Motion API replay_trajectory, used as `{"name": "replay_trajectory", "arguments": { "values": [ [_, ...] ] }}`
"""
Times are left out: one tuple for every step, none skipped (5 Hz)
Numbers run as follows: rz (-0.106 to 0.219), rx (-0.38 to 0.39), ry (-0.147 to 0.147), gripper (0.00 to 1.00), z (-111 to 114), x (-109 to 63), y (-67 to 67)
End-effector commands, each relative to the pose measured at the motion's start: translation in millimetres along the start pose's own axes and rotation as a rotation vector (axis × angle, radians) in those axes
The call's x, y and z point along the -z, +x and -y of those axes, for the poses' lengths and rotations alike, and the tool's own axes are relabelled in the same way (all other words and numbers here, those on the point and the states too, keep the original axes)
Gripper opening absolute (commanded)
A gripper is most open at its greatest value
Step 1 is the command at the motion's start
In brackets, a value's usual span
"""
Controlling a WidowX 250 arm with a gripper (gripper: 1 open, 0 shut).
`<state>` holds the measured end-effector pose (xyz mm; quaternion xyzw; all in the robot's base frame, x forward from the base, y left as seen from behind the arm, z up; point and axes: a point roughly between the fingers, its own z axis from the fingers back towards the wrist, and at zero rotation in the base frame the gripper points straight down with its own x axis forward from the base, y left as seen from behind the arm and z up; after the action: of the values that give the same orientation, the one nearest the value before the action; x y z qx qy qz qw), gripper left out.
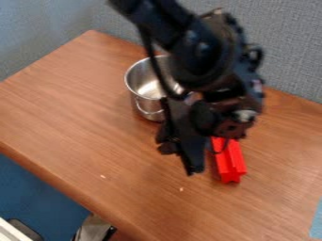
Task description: Move the red object from the metal pot to the table
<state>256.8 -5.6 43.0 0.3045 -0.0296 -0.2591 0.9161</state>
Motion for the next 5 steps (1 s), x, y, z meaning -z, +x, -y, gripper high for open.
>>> {"name": "replay_trajectory", "arguments": {
  "values": [
    [0.112,0.078,-0.005,1.0,-21,6.3,-10.0],
    [0.057,0.017,0.02,1.0,-22,4.2,0.4],
    [0.021,0.003,0.047,1.0,-23,1.3,13.1],
    [-0.028,-0.099,0.057,1.0,-25,-3.9,39.0],
    [-0.066,-0.21,0.062,1.0,-24,-10.3,61.4]
  ]
}}
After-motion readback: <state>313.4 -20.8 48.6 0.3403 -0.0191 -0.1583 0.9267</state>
